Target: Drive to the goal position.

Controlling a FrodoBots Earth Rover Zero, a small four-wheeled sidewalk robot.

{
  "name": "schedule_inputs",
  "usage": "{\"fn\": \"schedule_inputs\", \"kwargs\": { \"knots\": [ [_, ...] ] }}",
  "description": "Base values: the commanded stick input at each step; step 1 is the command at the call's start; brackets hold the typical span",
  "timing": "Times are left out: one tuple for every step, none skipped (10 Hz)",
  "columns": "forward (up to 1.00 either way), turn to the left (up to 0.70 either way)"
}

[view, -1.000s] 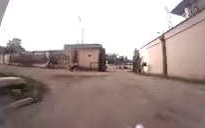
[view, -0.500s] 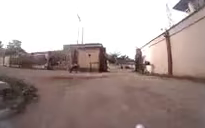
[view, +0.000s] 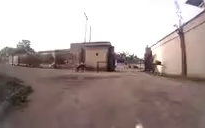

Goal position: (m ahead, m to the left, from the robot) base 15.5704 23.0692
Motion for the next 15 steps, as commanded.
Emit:
{"fn": "schedule_inputs", "kwargs": {
  "knots": [
    [1.0,0.38],
    [1.0,0.38],
    [1.0,0.34],
    [1.0,0.32],
    [1.0,0.32],
    [1.0,0.32],
    [1.0,0.32],
    [1.0,0.32],
    [1.0,0.32],
    [1.0,0.2],
    [1.0,0.07],
    [1.0,0.0],
    [1.0,0.0],
    [1.0,0.0],
    [1.0,0.0]
  ]
}}
